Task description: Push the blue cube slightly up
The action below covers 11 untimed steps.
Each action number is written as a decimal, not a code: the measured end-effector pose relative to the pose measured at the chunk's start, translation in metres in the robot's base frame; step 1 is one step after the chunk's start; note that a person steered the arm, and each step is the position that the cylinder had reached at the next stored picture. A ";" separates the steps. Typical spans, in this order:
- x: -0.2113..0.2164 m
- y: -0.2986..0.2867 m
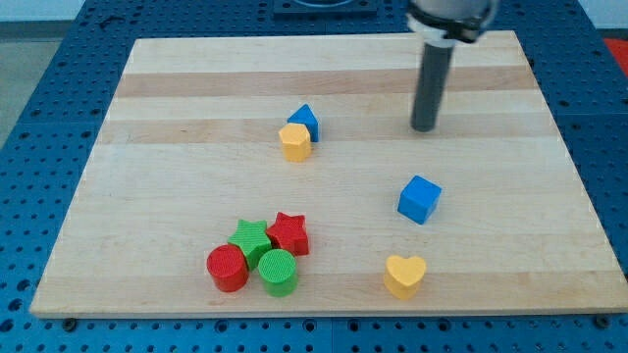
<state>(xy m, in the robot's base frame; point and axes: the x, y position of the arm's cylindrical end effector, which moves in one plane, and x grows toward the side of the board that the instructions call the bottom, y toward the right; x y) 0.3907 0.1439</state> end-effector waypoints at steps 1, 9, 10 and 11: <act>0.043 0.045; 0.073 -0.087; 0.083 -0.063; 0.090 -0.019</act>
